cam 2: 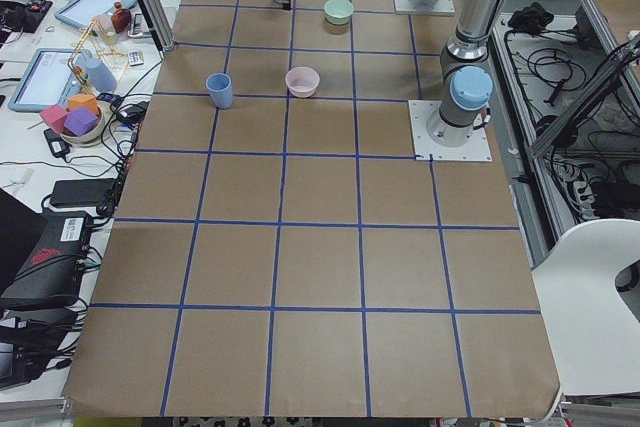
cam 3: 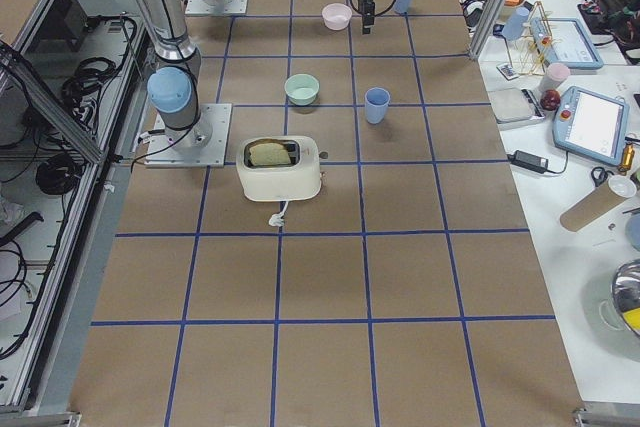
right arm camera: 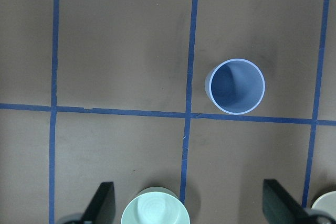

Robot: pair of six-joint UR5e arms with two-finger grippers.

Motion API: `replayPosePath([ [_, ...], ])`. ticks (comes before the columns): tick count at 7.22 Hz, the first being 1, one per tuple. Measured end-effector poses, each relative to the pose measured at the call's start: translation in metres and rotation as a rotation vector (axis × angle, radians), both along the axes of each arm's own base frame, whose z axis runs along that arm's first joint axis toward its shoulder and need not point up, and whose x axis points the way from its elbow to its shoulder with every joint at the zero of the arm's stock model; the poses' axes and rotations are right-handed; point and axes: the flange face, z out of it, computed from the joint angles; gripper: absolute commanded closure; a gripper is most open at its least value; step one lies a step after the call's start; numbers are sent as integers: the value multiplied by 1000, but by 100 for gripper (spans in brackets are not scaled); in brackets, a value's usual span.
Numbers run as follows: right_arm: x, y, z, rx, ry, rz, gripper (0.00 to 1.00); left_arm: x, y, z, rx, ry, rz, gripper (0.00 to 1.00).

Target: Stack blue cups with both arms

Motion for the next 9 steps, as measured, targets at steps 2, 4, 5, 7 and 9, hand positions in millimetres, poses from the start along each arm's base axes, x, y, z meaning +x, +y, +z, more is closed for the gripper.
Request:
replayPosePath([
  [2, -5, 0, -2, 7, -4, -9, 0, 0, 0, 0, 0, 0, 1, 0],
  [4, -6, 1, -5, 14, -5, -12, 0, 0, 0, 1, -1, 1, 2, 0],
  [5, -6, 2, -5, 15, -6, -12, 0, 0, 0, 1, -2, 1, 2, 0],
  [7, -6, 2, -5, 13, -6, -12, 0, 1, -1, 0, 1, 1, 4, 0],
  [9, -6, 1, -5, 12, -5, -12, 0, 16, -24, -22, 35, -3, 28, 0],
])
